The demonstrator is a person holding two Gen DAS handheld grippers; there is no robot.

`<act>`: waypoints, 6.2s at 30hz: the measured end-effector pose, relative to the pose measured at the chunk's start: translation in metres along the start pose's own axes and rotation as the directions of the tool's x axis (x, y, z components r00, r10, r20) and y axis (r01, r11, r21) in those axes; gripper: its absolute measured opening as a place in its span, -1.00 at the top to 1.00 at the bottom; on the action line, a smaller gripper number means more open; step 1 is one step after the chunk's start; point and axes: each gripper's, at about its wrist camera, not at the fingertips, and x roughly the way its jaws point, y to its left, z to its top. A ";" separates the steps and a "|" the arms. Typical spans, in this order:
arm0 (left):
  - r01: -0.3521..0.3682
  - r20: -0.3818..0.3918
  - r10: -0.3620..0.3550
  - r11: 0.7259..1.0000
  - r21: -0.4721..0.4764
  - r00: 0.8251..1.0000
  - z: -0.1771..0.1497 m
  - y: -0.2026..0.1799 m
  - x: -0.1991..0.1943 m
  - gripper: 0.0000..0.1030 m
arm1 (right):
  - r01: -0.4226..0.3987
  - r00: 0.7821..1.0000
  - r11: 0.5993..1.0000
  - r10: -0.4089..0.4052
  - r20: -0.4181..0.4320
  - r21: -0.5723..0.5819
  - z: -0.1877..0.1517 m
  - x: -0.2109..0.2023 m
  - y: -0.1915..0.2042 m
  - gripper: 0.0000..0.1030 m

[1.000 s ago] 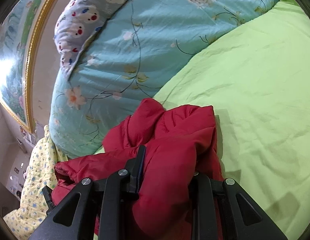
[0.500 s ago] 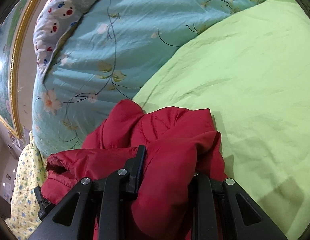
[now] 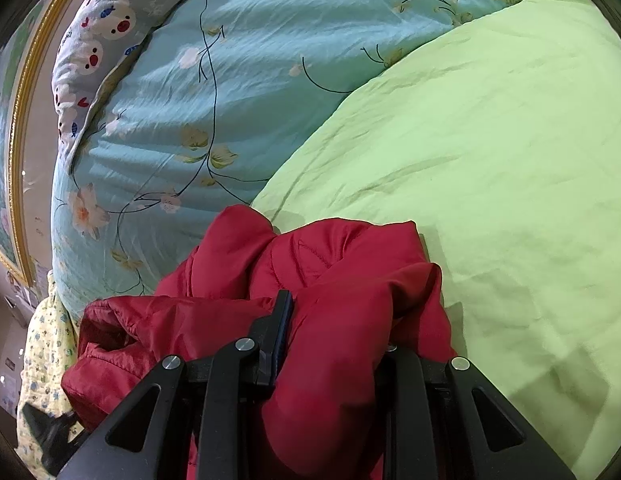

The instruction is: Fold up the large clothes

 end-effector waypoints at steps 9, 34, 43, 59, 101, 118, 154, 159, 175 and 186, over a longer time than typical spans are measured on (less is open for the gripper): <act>-0.074 -0.127 0.101 0.976 0.205 0.987 -0.040 -0.041 0.038 -0.03 | 0.019 1.000 1.000 -0.019 -0.003 -0.013 0.002 -0.001 0.005 0.56; -0.259 -0.137 0.326 0.895 0.364 0.935 -0.053 -0.057 0.109 -0.11 | 0.144 0.984 0.839 -0.067 0.163 -0.524 -0.048 -0.083 0.109 -0.28; -0.252 -0.159 0.317 0.909 0.331 0.935 -0.038 -0.047 0.119 -0.13 | 0.125 0.985 0.755 -0.015 0.174 -0.643 -0.064 -0.092 0.123 -0.50; -0.288 -0.232 0.342 0.928 0.238 0.910 -0.002 -0.026 0.168 -0.18 | 0.221 0.950 0.797 -0.305 -0.060 -0.562 -0.013 0.052 0.084 -0.65; -0.149 -0.134 0.172 0.975 0.165 0.976 -0.031 0.011 0.053 -0.61 | 0.148 0.974 0.924 -0.198 -0.109 -0.352 -0.007 -0.057 0.000 -0.72; -0.004 -0.231 -0.027 0.991 -0.132 0.973 -0.028 0.083 0.061 -0.61 | 0.049 0.977 0.982 -0.085 -0.197 -0.182 0.003 -0.036 -0.029 -0.72; 0.193 -0.277 -0.252 0.955 -0.224 0.927 -0.027 0.058 0.065 -0.02 | -0.227 0.905 0.974 0.210 -0.370 -0.002 -0.008 -0.005 -0.021 0.15; 0.228 -0.257 -0.279 0.950 -0.213 0.925 -0.041 0.053 0.022 0.02 | -0.236 0.898 0.972 0.218 -0.382 0.001 -0.030 -0.040 -0.018 0.20; 0.274 -0.330 -0.342 0.932 -0.236 0.880 -0.128 0.058 -0.102 0.02 | -0.252 0.877 0.968 0.235 -0.419 0.014 -0.128 -0.171 -0.031 0.21; 0.129 -0.338 -0.188 0.974 -0.188 0.922 -0.138 0.061 -0.079 -0.29 | -0.191 0.909 0.981 0.190 -0.370 0.036 -0.135 -0.166 -0.048 -0.33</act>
